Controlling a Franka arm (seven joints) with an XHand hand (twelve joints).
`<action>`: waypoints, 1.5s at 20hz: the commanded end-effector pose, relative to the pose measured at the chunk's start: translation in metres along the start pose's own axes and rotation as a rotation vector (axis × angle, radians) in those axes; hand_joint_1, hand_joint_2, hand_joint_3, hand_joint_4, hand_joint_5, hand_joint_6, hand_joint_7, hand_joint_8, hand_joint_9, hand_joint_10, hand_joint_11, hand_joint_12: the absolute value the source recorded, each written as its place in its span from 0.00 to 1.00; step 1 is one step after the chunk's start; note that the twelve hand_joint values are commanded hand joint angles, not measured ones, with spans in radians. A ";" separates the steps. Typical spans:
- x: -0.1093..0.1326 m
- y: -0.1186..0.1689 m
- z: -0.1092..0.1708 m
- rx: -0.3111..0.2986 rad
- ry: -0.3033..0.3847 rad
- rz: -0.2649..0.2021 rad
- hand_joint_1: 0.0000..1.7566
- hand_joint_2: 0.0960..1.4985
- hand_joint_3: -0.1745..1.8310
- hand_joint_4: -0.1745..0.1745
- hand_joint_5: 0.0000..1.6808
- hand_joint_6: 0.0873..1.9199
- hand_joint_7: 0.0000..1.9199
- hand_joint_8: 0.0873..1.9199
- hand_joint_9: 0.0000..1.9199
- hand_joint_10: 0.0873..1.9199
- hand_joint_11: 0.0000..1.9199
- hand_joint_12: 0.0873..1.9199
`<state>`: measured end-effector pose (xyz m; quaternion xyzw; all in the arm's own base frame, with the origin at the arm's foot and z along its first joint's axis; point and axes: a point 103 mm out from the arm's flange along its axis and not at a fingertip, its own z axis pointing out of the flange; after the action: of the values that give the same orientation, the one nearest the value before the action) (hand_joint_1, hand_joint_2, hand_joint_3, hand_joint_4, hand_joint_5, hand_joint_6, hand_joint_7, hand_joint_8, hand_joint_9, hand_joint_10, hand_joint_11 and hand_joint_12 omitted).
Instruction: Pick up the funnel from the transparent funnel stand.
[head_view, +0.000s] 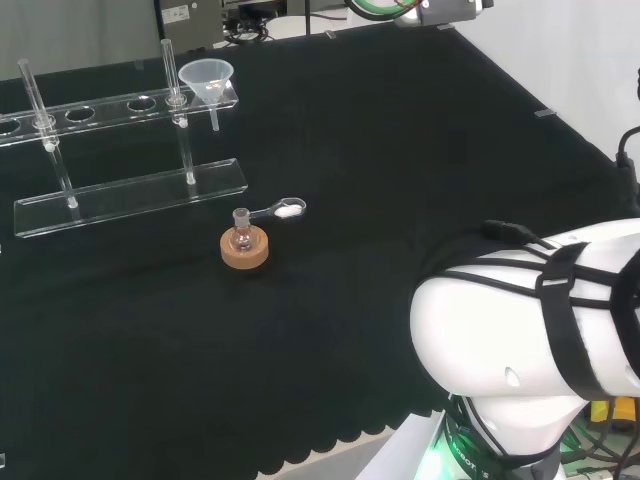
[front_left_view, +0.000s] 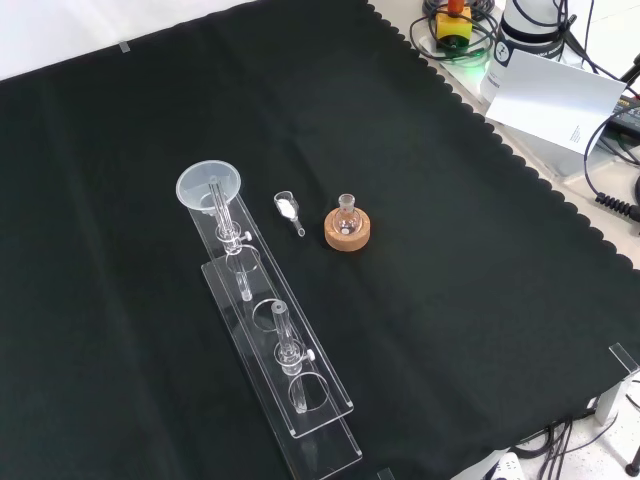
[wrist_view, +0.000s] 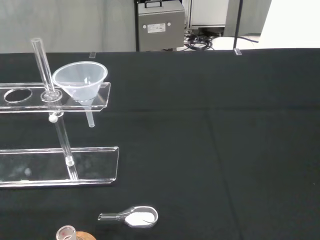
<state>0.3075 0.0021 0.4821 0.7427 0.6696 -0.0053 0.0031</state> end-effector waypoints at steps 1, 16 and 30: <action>-0.010 0.004 0.010 0.013 0.003 0.032 0.00 0.75 0.31 0.53 0.10 0.00 0.00 0.21 0.10 0.28 0.02 0.69; 0.001 0.148 0.070 0.118 0.006 -0.088 0.03 0.70 0.28 0.50 0.10 0.00 0.04 0.23 0.11 0.29 0.02 0.70; 0.049 0.239 0.140 0.263 -0.037 -0.217 0.03 0.70 0.27 0.48 0.10 0.00 0.04 0.23 0.11 0.29 0.02 0.70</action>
<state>0.4954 0.0041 0.3806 0.6973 0.7087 -0.0810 -0.0704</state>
